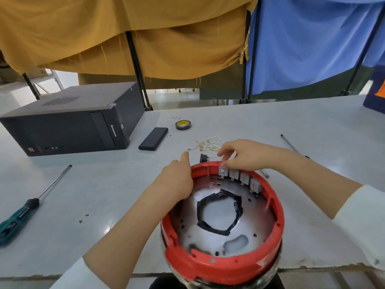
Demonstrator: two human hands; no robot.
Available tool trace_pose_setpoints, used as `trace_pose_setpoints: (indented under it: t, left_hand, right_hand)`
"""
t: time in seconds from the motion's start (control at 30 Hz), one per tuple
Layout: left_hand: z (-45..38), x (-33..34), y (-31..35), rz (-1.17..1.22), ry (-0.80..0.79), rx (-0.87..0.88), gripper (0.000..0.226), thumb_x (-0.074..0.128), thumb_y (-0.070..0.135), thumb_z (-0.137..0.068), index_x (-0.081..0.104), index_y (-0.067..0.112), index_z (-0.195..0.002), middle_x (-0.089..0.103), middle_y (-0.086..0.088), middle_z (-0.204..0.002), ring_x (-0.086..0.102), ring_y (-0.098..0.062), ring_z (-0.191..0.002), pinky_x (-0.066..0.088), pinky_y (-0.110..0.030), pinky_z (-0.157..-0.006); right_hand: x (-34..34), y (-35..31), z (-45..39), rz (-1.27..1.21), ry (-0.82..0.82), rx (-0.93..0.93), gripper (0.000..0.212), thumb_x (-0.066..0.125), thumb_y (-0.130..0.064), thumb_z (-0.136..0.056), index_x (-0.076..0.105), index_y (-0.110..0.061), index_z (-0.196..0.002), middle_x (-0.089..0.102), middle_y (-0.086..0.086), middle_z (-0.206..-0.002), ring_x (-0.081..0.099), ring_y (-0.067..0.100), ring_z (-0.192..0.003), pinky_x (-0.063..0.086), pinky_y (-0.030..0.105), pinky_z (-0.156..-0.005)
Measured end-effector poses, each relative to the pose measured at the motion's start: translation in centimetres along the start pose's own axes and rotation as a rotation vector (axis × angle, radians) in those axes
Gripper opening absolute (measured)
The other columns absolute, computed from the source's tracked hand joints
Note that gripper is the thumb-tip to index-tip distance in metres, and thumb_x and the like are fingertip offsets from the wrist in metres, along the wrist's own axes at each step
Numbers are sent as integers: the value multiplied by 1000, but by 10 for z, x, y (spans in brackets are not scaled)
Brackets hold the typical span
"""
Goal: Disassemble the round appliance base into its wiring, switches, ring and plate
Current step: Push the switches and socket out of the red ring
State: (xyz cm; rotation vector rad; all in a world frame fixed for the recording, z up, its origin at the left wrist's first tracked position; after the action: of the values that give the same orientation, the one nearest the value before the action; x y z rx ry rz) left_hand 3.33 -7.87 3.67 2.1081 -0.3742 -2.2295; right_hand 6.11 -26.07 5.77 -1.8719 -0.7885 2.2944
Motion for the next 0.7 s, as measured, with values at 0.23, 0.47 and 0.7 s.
trace_pose_setpoints:
  t: [0.23, 0.47, 0.7]
  left_hand:
    - [2, -1, 19, -103, -48, 9, 66, 42, 18, -92, 7, 16, -148, 20, -13, -150, 42, -34, -125, 40, -39, -94]
    - [-28, 14, 24, 40, 2, 287, 32, 38, 23, -97, 45, 18, -128, 57, -6, -125, 55, -28, -111, 44, -42, -91]
    - [-30, 19, 22, -54, 187, 250, 8, 45, 19, -90, 49, 16, -96, 63, -9, -103, 56, -31, -90, 32, -31, -63]
  right_hand:
    - [17, -6, 6, 164, 71, -82, 30, 50, -25, -90, 55, -19, -120, 62, 2, -112, 57, 20, -97, 45, 33, -82]
    - [29, -10, 1, 304, 150, -142, 24, 37, -30, -95, 51, -17, -110, 59, 5, -113, 53, 24, -102, 46, 41, -86]
    - [44, -4, -4, 449, 281, -178, 32, 30, -29, -99, 42, -16, -126, 49, 4, -123, 45, 23, -112, 40, 36, -82]
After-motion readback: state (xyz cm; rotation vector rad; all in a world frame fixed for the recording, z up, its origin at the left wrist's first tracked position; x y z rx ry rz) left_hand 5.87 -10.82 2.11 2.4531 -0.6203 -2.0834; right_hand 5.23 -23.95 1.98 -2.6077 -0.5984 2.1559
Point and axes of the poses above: each hand's wrist, its own z-axis away from the middle knuckle, its own x-axis out of the palm, y = z × x, the point moved 3 cm from there along -z, towards the middle knuckle
